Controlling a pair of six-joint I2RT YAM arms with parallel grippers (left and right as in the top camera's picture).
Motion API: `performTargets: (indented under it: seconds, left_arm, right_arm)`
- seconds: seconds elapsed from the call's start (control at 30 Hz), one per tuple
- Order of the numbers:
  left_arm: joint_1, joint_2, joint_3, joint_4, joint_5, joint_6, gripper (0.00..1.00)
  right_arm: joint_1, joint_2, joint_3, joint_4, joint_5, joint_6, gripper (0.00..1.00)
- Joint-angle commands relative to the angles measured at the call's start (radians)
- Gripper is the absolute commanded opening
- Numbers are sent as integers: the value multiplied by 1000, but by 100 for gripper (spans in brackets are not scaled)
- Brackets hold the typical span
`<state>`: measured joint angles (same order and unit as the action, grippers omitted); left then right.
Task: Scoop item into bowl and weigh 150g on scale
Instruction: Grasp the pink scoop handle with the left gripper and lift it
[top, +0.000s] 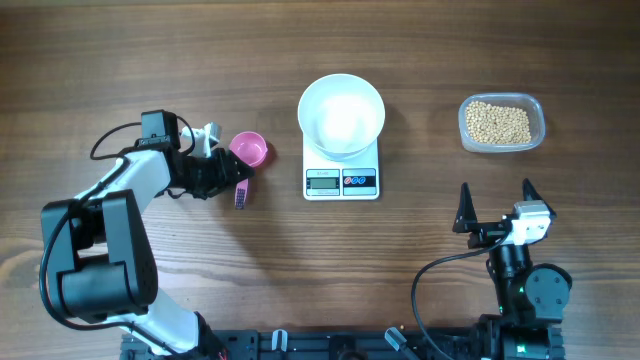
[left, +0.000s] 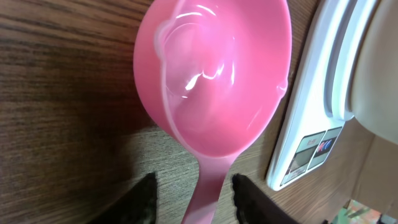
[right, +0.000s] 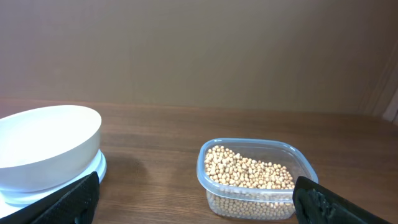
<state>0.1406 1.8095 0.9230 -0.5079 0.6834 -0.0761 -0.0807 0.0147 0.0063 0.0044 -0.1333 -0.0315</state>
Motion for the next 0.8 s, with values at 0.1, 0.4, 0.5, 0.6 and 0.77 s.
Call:
performTargets:
  seconds: [0.1,0.4,0.5,0.6,0.77]
  left_arm:
    - [6,14,-9,-18,27,24,33]
    - [6,14,-9,-23,51,16,8]
    - [6,14,-9,-14,171,16,4]
    - [6,14,-8,2,279,-23,4]
    - [6,8,-8,116,873,-114,4]
  right_arm:
    - [5,-7,-1,2,11,6,100]
    - [5,-7,-1,3,11,6,100]
    - [5,-7,-1,3,11,6,100]
    - [5,-7,-1,3,11,6,100]
    - [5,-7,-1,2,11,6,100]
